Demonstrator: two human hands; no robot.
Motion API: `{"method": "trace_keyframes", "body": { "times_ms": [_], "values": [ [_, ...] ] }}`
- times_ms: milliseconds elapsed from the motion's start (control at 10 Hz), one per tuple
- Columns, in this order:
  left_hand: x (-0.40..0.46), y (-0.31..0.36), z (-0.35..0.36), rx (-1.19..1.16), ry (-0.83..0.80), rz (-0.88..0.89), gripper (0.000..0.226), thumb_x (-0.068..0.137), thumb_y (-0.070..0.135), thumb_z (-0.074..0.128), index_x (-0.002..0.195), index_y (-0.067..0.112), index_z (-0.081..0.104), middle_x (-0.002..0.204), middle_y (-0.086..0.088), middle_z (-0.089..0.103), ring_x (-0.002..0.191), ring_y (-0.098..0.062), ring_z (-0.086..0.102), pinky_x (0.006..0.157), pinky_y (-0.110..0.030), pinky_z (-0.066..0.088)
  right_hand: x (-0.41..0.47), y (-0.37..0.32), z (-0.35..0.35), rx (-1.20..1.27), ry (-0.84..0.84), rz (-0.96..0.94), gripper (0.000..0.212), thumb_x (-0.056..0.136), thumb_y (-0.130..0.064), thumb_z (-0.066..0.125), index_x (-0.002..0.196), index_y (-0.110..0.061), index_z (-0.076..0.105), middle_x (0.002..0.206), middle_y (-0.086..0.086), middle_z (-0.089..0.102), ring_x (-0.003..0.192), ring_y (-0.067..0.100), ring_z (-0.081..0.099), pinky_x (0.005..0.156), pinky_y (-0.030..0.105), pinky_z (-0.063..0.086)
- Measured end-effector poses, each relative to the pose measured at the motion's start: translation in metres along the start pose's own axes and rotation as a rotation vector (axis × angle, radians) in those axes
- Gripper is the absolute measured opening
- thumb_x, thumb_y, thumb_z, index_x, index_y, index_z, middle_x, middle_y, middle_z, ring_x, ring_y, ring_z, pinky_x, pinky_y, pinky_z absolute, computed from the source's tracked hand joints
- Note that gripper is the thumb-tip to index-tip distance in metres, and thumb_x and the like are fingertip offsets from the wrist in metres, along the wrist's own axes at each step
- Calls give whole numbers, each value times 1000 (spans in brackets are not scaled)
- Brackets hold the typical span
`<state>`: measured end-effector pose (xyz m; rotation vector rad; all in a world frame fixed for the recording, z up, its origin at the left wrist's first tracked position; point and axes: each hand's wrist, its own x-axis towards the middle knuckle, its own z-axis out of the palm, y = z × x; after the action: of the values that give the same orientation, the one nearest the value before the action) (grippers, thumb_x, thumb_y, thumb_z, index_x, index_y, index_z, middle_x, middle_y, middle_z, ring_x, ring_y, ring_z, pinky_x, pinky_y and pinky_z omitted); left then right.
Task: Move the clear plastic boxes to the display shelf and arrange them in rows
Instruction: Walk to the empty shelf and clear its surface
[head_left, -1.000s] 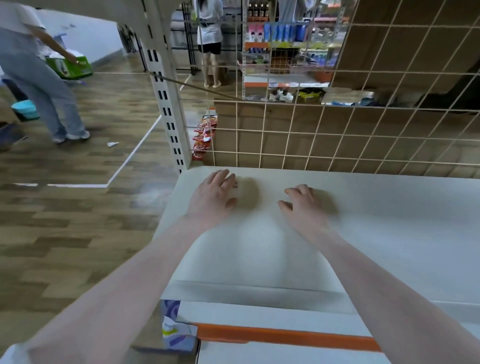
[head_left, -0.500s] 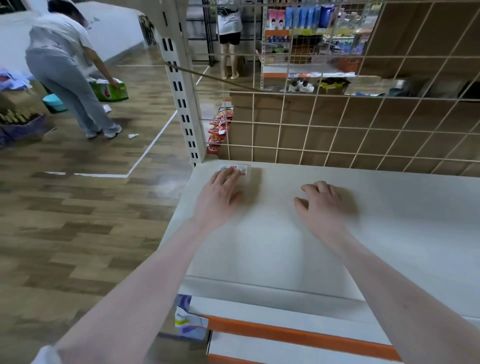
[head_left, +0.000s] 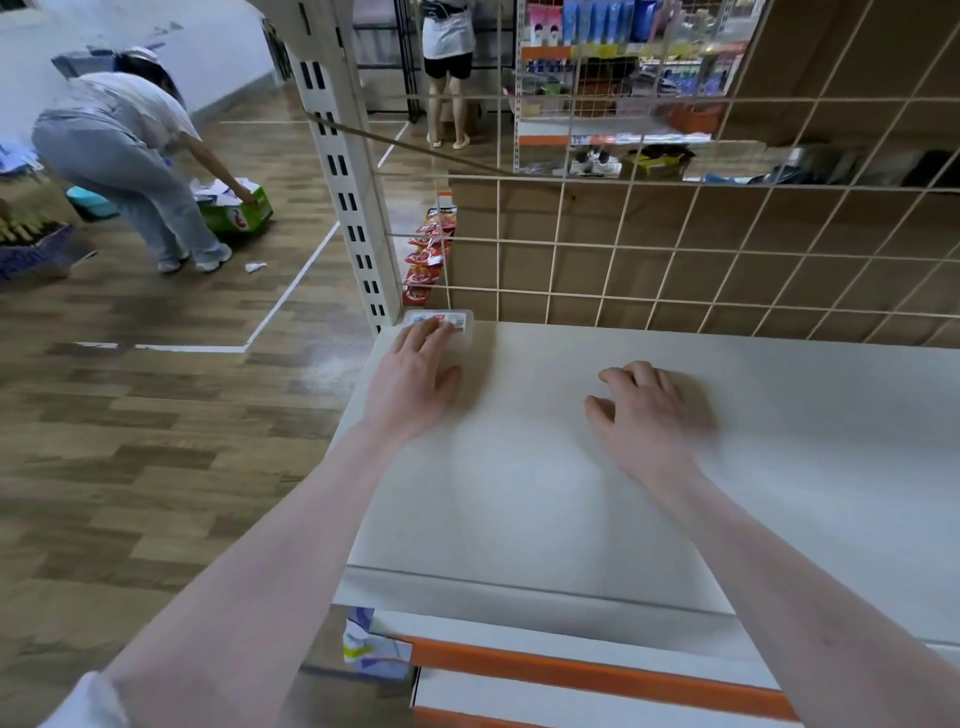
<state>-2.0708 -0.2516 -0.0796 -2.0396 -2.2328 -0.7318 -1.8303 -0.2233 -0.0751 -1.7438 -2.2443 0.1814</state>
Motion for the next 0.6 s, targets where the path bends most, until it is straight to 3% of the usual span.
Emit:
{"method": "trace_keyframes", "body": {
  "times_ms": [400, 600],
  "values": [
    [0, 2, -2, 0, -13, 9, 54, 89, 22, 57, 140, 11, 42, 146, -7, 40, 137, -24, 30, 110, -29, 23, -2, -1, -1, -7, 7, 0, 35, 92, -32, 49, 121, -12, 56, 120, 10, 51, 113, 29, 40, 95, 35, 28],
    [-4, 5, -7, 37, -1, 36, 52, 87, 18, 57, 137, 6, 45, 145, -15, 41, 139, -32, 28, 117, -37, 18, -4, -3, -5, 13, -16, 13, 36, 94, -31, 47, 124, -13, 54, 123, 8, 49, 117, 27, 39, 97, 32, 25]
  ]
}}
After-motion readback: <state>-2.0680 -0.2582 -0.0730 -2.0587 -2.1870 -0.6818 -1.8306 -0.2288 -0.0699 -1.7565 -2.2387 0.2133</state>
